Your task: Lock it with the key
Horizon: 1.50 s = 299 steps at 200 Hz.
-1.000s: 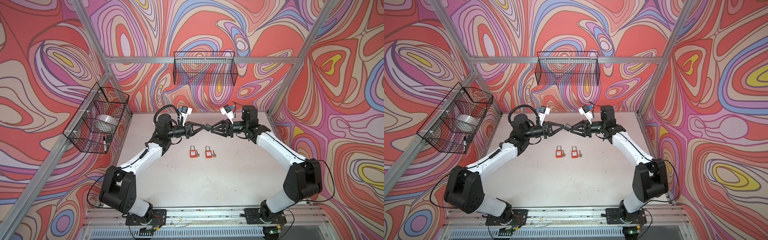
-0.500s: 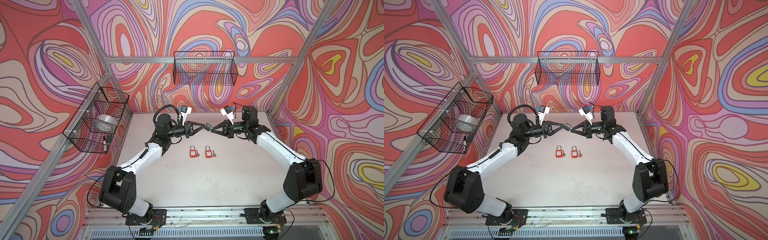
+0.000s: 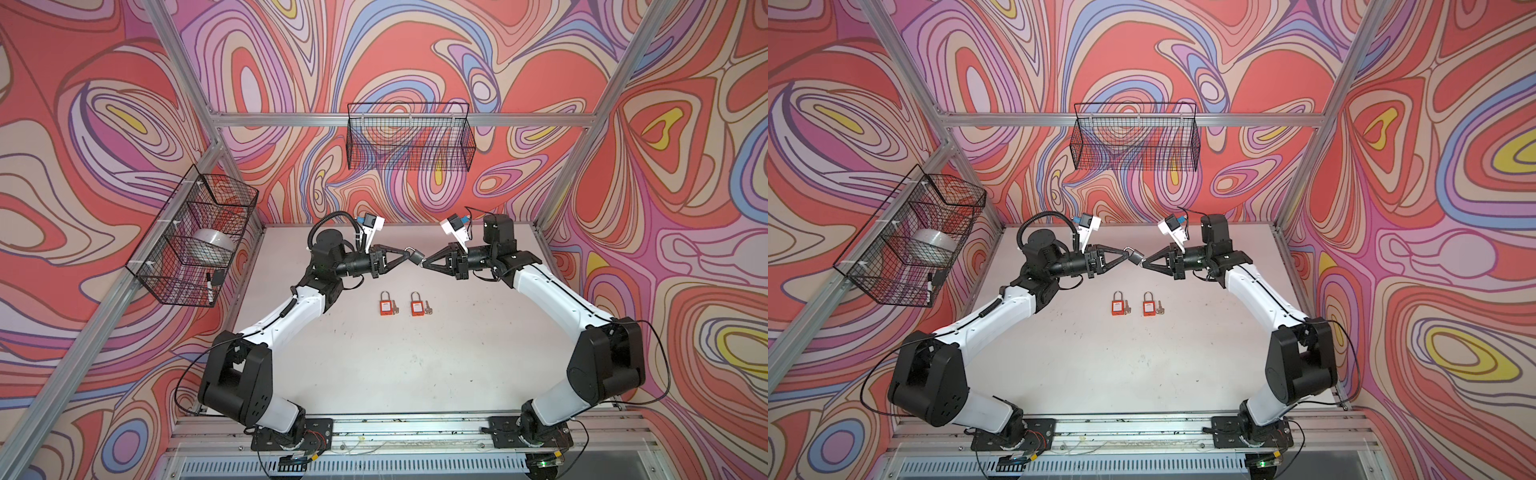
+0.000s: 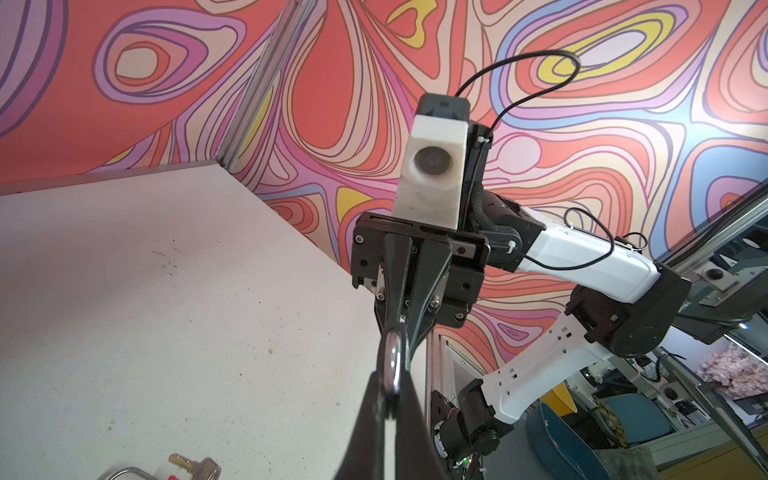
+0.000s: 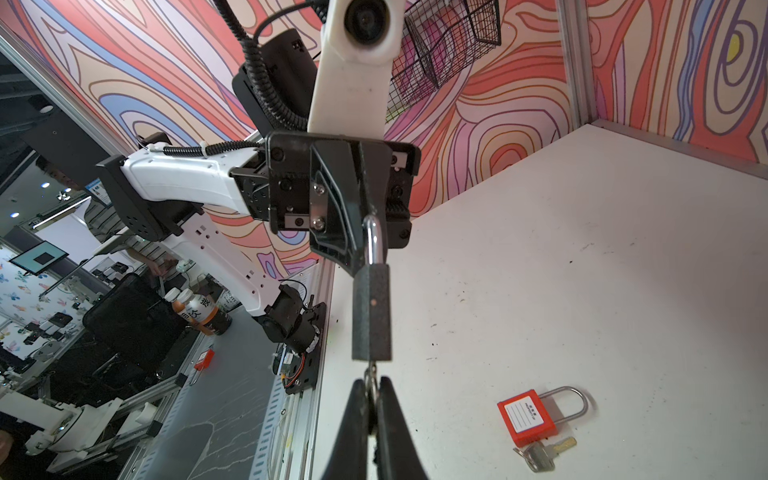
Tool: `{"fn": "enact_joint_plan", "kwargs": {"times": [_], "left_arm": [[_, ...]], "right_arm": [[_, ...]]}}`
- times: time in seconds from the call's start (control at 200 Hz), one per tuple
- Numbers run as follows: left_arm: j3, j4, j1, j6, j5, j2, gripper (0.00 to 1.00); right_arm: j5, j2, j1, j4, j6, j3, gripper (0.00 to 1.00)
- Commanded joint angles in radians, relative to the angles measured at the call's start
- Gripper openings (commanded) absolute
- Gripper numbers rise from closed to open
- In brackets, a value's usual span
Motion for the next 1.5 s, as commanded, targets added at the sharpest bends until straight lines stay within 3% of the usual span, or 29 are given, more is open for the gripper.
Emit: {"fn": "enact_joint_plan", "kwargs": {"times": [0.0, 0.17, 0.426, 0.506, 0.601, 0.726, 0.891, 1.131, 1.347, 1.492], "left_arm": [[-0.003, 0.104, 0.029, -0.004, -0.027, -0.028, 0.00], [-0.033, 0.244, 0.029, -0.093, -0.043, -0.005, 0.00], [-0.014, 0.144, 0.030, -0.021, -0.036, -0.005, 0.00], [0.001, 0.072, 0.030, 0.022, -0.029, 0.004, 0.00], [0.032, -0.069, 0.030, 0.098, -0.028, 0.020, 0.00], [0.099, -0.358, 0.010, 0.262, -0.054, 0.070, 0.00], [0.254, -0.744, -0.062, 0.492, -0.124, 0.214, 0.00], [0.433, -0.914, -0.153, 0.569, -0.137, 0.461, 0.00], [0.598, -0.990, -0.203, 0.598, -0.113, 0.642, 0.00], [0.721, -1.058, -0.223, 0.613, -0.097, 0.749, 0.00]], "right_arm": [[0.004, -0.029, -0.030, -0.072, -0.021, -0.034, 0.00], [0.006, -0.038, -0.030, -0.013, 0.023, -0.076, 0.00], [0.035, -0.102, -0.061, -0.020, 0.021, -0.157, 0.00], [0.077, -0.129, -0.073, -0.018, 0.033, -0.182, 0.00], [0.211, -0.178, -0.074, 0.009, 0.086, -0.234, 0.00], [0.467, -0.267, -0.075, 0.054, 0.267, -0.332, 0.00], [0.662, -0.350, -0.076, -0.058, 0.402, -0.392, 0.00], [0.856, -0.510, -0.076, -0.093, 0.566, -0.538, 0.00], [0.848, -0.547, -0.076, -0.193, 0.547, -0.579, 0.00], [0.814, -0.541, -0.076, -0.165, 0.550, -0.613, 0.00]]}}
